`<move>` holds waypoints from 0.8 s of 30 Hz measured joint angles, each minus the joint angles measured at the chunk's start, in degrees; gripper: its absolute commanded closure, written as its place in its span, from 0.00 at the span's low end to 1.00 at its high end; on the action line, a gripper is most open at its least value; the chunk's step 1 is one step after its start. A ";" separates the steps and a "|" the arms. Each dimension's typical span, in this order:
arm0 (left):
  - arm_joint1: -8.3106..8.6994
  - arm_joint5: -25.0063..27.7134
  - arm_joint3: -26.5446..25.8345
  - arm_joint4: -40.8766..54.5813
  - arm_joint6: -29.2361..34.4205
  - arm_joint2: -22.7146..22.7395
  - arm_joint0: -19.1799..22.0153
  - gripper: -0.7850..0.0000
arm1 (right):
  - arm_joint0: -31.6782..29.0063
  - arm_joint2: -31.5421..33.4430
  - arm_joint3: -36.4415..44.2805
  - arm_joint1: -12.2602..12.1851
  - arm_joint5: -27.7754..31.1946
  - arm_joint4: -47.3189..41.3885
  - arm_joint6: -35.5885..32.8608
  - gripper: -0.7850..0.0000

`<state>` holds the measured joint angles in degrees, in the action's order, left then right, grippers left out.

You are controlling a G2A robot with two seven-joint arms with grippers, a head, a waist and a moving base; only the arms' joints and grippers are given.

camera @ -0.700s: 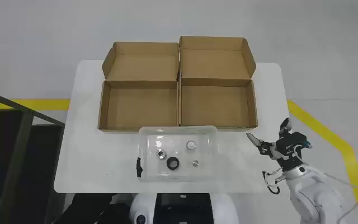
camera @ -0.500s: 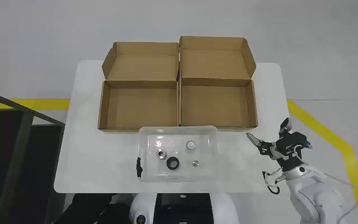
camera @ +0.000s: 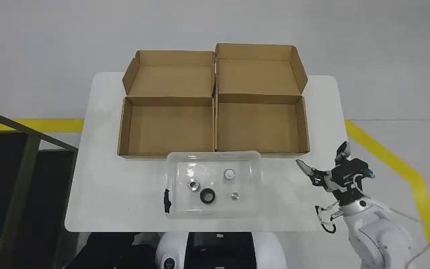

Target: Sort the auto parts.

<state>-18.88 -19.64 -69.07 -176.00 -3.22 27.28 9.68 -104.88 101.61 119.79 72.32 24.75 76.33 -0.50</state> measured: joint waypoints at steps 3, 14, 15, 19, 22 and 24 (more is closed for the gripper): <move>0.00 0.00 0.00 0.00 0.00 0.00 0.00 0.00 | 0.00 0.00 0.00 0.00 0.00 0.00 0.00 0.00; 0.00 0.00 0.00 0.00 0.00 0.00 0.00 0.00 | 1.63 -2.55 -0.70 -0.16 2.39 -1.95 -3.63 0.00; 0.00 0.00 0.00 0.00 0.00 0.00 0.00 0.00 | 2.06 -3.08 -0.75 -0.21 3.25 -2.36 -4.44 0.00; 0.00 0.00 0.00 0.00 0.00 0.00 0.00 0.00 | 3.95 -5.83 -0.93 -0.42 6.32 -3.87 -7.76 0.00; 0.00 0.00 0.00 0.00 0.00 0.00 0.00 0.00 | 5.78 -8.55 -0.85 -0.58 9.11 -4.53 -9.91 0.00; 0.00 0.00 0.00 0.00 0.00 0.00 0.00 0.00 | 6.93 -10.91 -0.51 -0.64 10.83 -5.04 -11.29 0.00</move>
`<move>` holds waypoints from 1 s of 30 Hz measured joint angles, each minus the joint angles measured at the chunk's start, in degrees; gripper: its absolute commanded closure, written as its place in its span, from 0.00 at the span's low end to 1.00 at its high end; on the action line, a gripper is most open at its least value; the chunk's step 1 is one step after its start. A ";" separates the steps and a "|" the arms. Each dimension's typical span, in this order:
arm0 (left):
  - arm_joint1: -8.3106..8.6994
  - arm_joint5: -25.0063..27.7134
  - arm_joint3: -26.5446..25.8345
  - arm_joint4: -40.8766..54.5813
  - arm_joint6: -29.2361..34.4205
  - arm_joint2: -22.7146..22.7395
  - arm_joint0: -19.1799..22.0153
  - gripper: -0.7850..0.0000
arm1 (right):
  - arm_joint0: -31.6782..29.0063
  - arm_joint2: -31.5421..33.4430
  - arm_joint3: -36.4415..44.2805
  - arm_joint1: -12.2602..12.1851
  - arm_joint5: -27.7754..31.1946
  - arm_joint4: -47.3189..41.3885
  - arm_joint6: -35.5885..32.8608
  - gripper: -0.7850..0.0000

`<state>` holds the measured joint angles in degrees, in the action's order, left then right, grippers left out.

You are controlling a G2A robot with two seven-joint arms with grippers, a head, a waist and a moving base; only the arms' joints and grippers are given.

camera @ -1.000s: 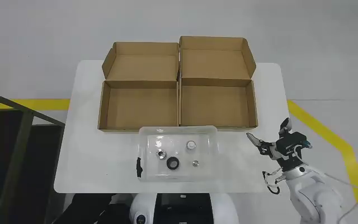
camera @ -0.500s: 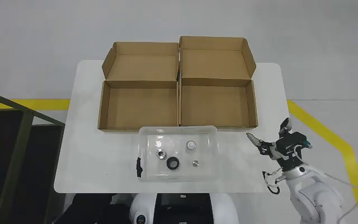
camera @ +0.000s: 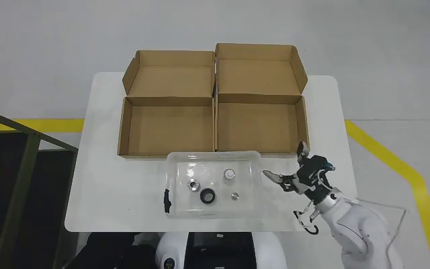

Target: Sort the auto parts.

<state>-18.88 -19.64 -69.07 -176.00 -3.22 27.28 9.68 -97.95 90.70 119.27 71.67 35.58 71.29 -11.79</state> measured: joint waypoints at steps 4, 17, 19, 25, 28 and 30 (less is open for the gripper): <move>0.00 0.00 0.00 0.00 0.00 0.00 0.00 0.00 | 1.93 -5.23 1.03 -0.04 2.33 0.20 -2.78 0.00; 0.00 0.00 0.00 0.00 0.00 0.00 0.00 0.00 | 7.93 -17.57 -0.70 -0.31 5.56 5.70 -10.96 0.00; 0.00 0.00 0.00 0.00 0.00 0.00 0.00 0.00 | 8.47 -18.40 -1.48 -0.34 5.22 6.04 -11.53 0.00; 0.00 0.00 0.00 0.00 0.00 0.00 0.00 0.00 | 10.00 -19.73 -3.92 -0.53 3.86 7.63 -12.84 0.00; 0.00 0.00 0.00 0.00 0.00 0.00 0.00 0.00 | 10.58 -20.21 -4.90 -0.65 3.21 8.65 -13.22 0.00; 0.00 0.00 0.00 0.00 0.00 0.00 0.00 0.00 | 10.98 -20.55 -5.62 -0.72 2.73 9.29 -13.42 0.05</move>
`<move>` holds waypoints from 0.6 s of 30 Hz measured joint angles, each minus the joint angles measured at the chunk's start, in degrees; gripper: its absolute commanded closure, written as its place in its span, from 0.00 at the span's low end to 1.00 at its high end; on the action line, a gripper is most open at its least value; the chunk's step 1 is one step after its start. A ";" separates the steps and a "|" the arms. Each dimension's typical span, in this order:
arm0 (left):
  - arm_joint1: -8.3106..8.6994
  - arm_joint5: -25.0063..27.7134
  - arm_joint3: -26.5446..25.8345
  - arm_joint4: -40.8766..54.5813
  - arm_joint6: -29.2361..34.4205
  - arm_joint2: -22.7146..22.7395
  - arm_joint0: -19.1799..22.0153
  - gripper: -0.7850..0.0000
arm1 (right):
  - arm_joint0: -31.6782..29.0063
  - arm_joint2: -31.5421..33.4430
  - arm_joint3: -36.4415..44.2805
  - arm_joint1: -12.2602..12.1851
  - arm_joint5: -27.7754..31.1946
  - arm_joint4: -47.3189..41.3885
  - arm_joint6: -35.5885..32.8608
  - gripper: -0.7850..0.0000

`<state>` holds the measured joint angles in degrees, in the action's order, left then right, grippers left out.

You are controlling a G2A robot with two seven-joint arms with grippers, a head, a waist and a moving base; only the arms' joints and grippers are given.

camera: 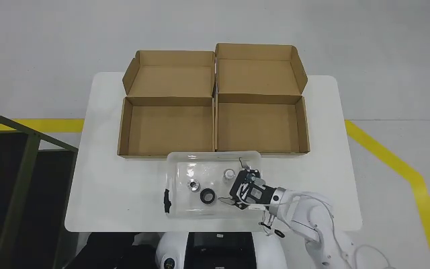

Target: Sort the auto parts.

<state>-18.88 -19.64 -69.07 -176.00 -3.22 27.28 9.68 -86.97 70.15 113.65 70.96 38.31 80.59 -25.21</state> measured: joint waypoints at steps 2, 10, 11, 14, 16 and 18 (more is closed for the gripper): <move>0.00 0.00 0.00 0.00 0.00 0.00 0.00 0.00 | 0.38 -0.39 -0.73 -0.05 -0.49 0.30 -0.02 0.31; 0.00 0.00 0.00 0.00 0.00 0.00 0.00 0.00 | 1.59 -1.33 -2.56 -0.20 -2.65 1.09 0.59 0.62; 0.00 0.00 0.00 0.00 0.00 0.00 0.00 0.00 | 1.72 -1.38 -2.74 -0.23 -2.85 1.15 0.75 0.64; 0.00 0.00 0.00 0.00 0.00 0.00 0.00 0.00 | 1.98 -1.46 -3.11 -0.33 -3.19 1.03 1.15 0.80; 0.00 0.00 0.00 0.00 0.00 0.00 0.00 0.00 | 2.11 -1.53 -3.27 -0.39 -3.19 0.83 1.36 1.00; 0.00 0.00 0.00 0.00 0.00 0.00 0.00 0.00 | 2.27 -1.57 -3.42 -0.47 -2.98 0.45 1.64 1.00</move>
<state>-18.88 -19.64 -69.07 -176.00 -3.22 27.28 9.68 -84.70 68.58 110.24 70.48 35.33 81.04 -23.58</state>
